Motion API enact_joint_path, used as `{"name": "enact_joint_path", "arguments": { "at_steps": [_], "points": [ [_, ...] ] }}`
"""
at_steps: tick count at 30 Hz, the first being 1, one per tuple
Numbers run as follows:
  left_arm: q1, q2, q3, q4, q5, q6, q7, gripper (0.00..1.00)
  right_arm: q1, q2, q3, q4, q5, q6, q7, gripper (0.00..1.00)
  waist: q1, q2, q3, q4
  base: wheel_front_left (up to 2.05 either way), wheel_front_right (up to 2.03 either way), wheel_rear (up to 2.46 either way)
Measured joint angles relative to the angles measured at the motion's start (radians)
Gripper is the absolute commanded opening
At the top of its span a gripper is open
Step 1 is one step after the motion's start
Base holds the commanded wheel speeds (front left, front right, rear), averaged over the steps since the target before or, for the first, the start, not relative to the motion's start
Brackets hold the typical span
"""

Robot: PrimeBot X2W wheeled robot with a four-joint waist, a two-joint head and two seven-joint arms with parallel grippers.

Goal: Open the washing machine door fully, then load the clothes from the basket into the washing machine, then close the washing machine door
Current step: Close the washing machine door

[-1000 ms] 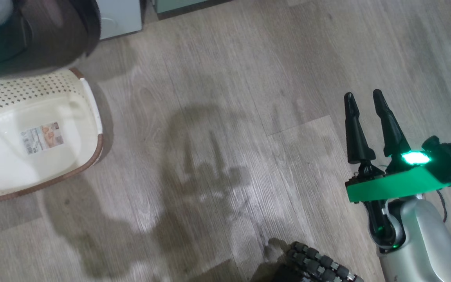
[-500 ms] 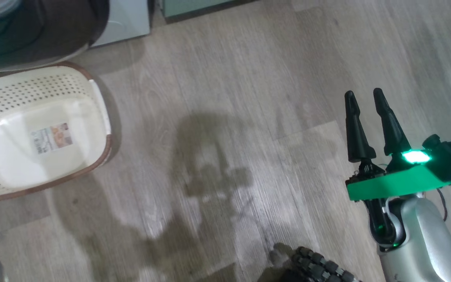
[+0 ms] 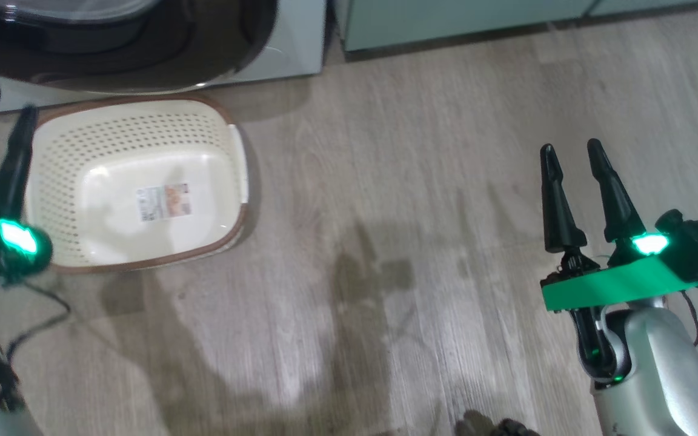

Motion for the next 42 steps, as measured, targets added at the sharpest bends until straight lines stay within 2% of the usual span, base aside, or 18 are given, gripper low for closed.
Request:
{"name": "enact_joint_path", "arguments": {
  "at_steps": [4, 8, 11, 14, 19, 21, 23, 28, 29, 32, 36, 39, 42],
  "points": [
    [0.091, -0.049, 0.041, -0.021, -0.036, -0.016, -0.038, 1.0, 0.003, 0.0, -0.003, 0.011, -0.019, 0.0, 0.0, 1.0, 0.0, 0.0, -0.029, 0.042, 0.0, 0.0, 0.0],
    [0.162, -0.064, 0.048, -0.064, -0.053, -0.017, -0.098, 1.0, 0.017, 0.0, -0.012, 0.021, -0.036, 0.0, 0.0, 1.0, 0.0, 0.0, -0.057, 0.084, 0.0, 0.0, 0.0],
    [0.205, -0.064, 0.026, -0.111, -0.059, -0.017, -0.178, 1.0, 0.032, 0.0, -0.012, 0.032, -0.047, 0.0, 0.0, 1.0, 0.0, 0.0, -0.078, 0.111, 0.0, 0.0, 0.0],
    [0.265, -0.064, -0.027, -0.177, -0.001, -0.017, -0.289, 1.0, 0.04, 0.0, -0.025, 0.033, -0.062, 0.0, 0.0, 1.0, 0.0, 0.0, -0.097, 0.137, 0.0, 0.0, 0.0],
    [0.309, -0.064, -0.117, -0.281, 0.236, -0.017, -0.523, 1.0, 0.04, 0.0, -0.039, 0.03, -0.084, 0.0, 0.015, 1.0, 0.0, 0.0, -0.124, 0.171, 0.0, 0.0, 0.0],
    [0.309, -0.053, -0.168, -0.318, 0.406, -0.017, -0.618, 1.0, 0.04, 0.0, -0.043, 0.021, -0.089, 0.0, 0.023, 1.0, 0.0, 0.0, -0.131, 0.179, 0.0, 0.0, 0.0],
    [0.308, -0.042, -0.22, -0.34, 0.519, -0.019, -0.714, 1.0, 0.04, 0.0, -0.047, 0.013, -0.096, 0.0, 0.026, 1.0, 0.0, 0.0, -0.137, 0.185, 0.0, 0.0, 0.0],
    [0.311, 0.042, -0.343, -0.319, 0.863, -0.025, -0.901, 1.0, 0.04, -0.001, -0.062, -0.008, -0.115, 0.0, 0.044, 1.0, 0.0, 0.0, -0.154, 0.187, 0.0, 0.0, 0.0],
    [0.311, 0.042, -0.343, -0.319, 0.863, -0.025, -0.901, 1.0, 0.04, -0.001, -0.062, -0.008, -0.115, 0.0, 0.044, 1.0, 0.0, 0.0, -0.154, 0.187, 0.0, 0.0, 0.0],
    [0.313, 0.07, -0.392, -0.287, 1.061, -0.002, -0.97, 1.0, 0.042, 0.0, -0.065, -0.017, -0.127, 0.0, 0.055, 1.0, 0.0, 0.0, -0.167, 0.185, 0.0, 0.0, 0.0],
    [0.338, 0.079, -0.47, -0.25, 1.263, 0.063, -1.021, 1.0, 0.06, 0.0, -0.068, -0.028, -0.141, 0.0, 0.068, 1.0, 0.0, 0.0, -0.183, 0.183, 0.0, 0.0, 0.0],
    [0.373, 0.076, -0.516, -0.232, 1.353, 0.101, -1.044, 1.0, 0.094, 0.0, -0.072, -0.029, -0.147, 0.0, 0.077, 1.0, 0.0, 0.0, -0.196, 0.185, 0.0, 0.0, 0.0],
    [0.395, 0.073, -0.548, -0.208, 1.409, 0.118, -1.067, 1.0, 0.119, 0.0, -0.076, -0.031, -0.147, 0.0, 0.079, 1.0, 0.0, 0.0, -0.213, 0.189, 0.0, 0.0, 0.0]
  ]
}}
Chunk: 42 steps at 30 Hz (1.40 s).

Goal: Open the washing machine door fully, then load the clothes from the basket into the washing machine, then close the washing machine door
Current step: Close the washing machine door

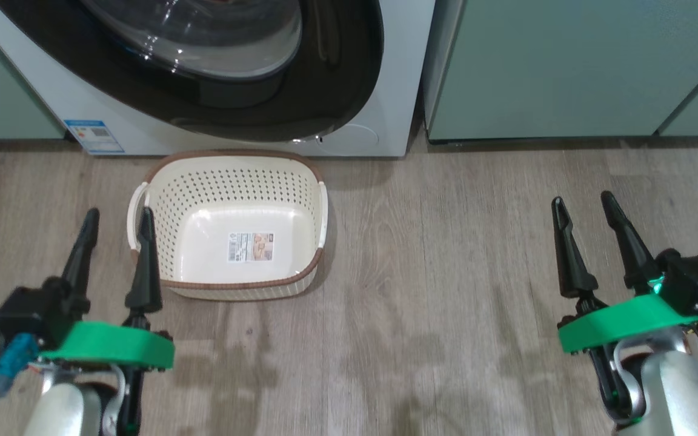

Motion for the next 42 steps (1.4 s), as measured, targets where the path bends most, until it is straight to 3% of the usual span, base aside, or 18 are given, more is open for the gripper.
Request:
{"name": "enact_joint_path", "arguments": {
  "at_steps": [13, 37, 38, 40, 42],
  "points": [
    [0.032, 0.003, -0.018, 0.083, 0.08, 0.023, -0.03, 1.0, 0.05, 0.0, -0.016, -0.013, 0.0, 0.0, 0.033, 1.0, 0.0, 0.0, -0.058, 0.018, 0.0, 0.0, 0.0],
    [0.03, 0.005, -0.017, 0.13, 0.08, 0.025, -0.039, 1.0, 0.065, 0.0, -0.02, -0.015, 0.002, 0.0, 0.033, 1.0, 0.0, 0.0, -0.074, 0.013, 0.0, 0.0, 0.0],
    [0.03, 0.005, -0.017, 0.13, 0.08, 0.025, -0.039, 1.0, 0.065, 0.0, -0.02, -0.015, 0.002, 0.0, 0.033, 0.87, 0.0, 0.0, -0.074, 0.013, 0.0, 0.0, 0.0],
    [0.03, 0.005, -0.017, 0.13, 0.08, 0.025, -0.039, 1.0, 0.065, 0.0, -0.022, -0.015, 0.002, 0.0, 0.033, 0.0, 0.0, 0.0, -0.074, 0.015, 0.0, 0.0, 0.0],
    [0.03, 0.005, -0.018, 0.131, 0.08, 0.025, -0.039, 1.0, 0.065, 0.0, -0.024, -0.013, 0.004, 0.0, 0.033, 0.0, 0.0, 0.0, -0.073, 0.019, 0.0, 0.0, 0.0]
  ]
}}
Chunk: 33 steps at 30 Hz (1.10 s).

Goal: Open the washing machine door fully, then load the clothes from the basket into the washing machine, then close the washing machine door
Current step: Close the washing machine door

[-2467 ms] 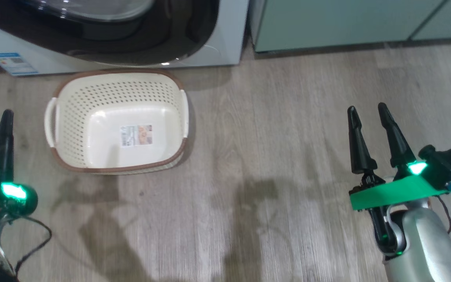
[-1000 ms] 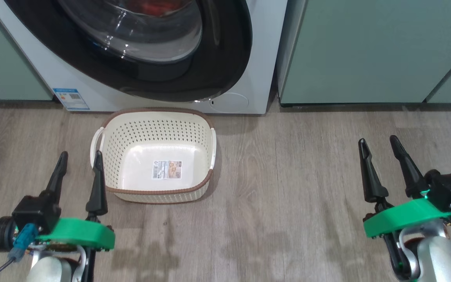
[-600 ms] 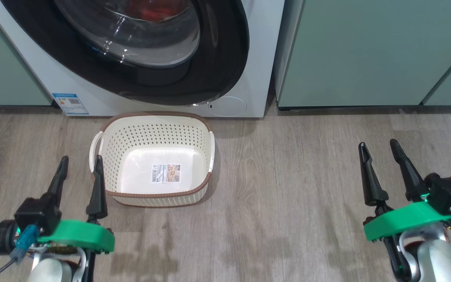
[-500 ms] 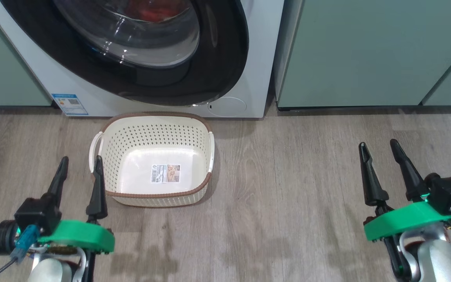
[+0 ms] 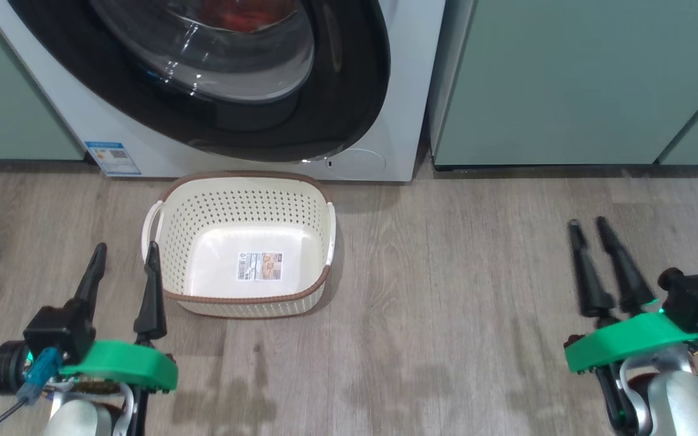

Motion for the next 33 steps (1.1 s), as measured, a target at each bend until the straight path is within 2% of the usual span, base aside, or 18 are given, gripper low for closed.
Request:
{"name": "enact_joint_path", "arguments": {
  "at_steps": [7, 16, 26, 33],
  "points": [
    [-0.031, -0.001, -0.004, -0.007, 0.005, -0.001, 0.0, 1.0, -0.026, 0.0, 0.0, 0.014, -0.015, 0.0, 0.006, 0.0, 0.0, 0.0, 0.03, 0.034, 0.0, 0.0, 0.0],
    [-0.125, -0.049, -0.006, -0.042, 0.009, -0.009, 0.0, 1.0, -0.263, -0.005, 0.042, 0.083, -0.085, 0.0, 0.027, 0.0, 0.0, 0.0, 0.106, 0.139, 0.0, 0.0, 0.0],
    [-0.212, -0.115, 0.001, -0.06, 0.007, -0.032, -0.003, 1.0, -0.551, -0.092, 0.133, 0.296, -0.091, 0.0, 0.028, 0.0, 0.0003, -0.0001, 0.215, 0.291, 0.0, 0.0, 0.0],
    [-0.272, -0.135, 0.005, -0.075, -0.013, -0.036, -0.003, 1.0, -0.717, -0.142, 0.155, 0.463, -0.091, 0.0, 0.026, 0.0, 0.0003, -0.0001, 0.299, 0.382, 0.0, 0.0, 0.0]
  ]
}}
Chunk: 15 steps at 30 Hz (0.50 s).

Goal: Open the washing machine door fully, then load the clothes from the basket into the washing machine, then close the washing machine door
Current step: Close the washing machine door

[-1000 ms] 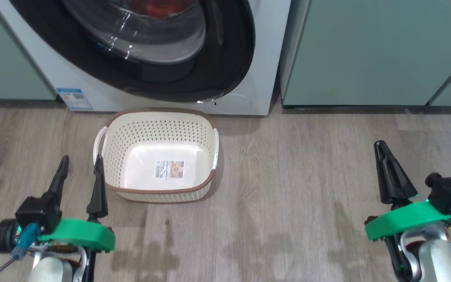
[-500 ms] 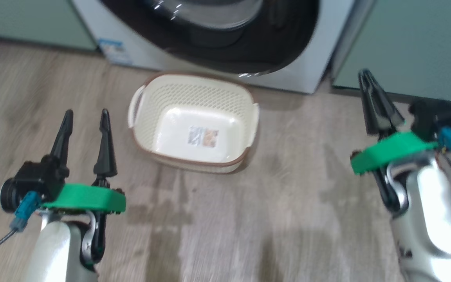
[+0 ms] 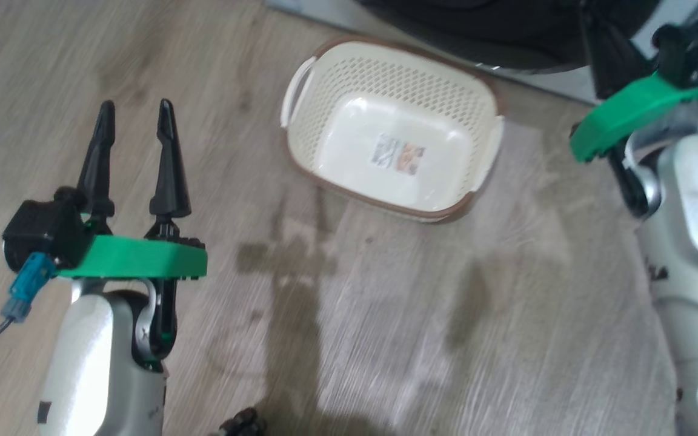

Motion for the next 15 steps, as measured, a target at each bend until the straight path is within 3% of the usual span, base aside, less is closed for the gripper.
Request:
{"name": "enact_joint_path", "arguments": {
  "at_steps": [6, 15],
  "points": [
    [-0.014, -0.002, -0.012, -0.001, -0.033, 0.007, 0.0, 1.0, -0.074, -0.012, 0.013, 0.11, 0.0, 0.0, -0.018, 0.0, -0.0001, 0.0, 0.047, 0.041, 0.0, 0.0, 0.0],
    [-0.038, -0.003, -0.026, -0.014, -0.041, 0.019, 0.0, 1.0, -0.139, -0.038, 0.017, 0.209, 0.0, 0.0, -0.05, 0.0, -0.0003, 0.0, 0.072, 0.038, 0.0, 0.0, 0.0]
  ]
}}
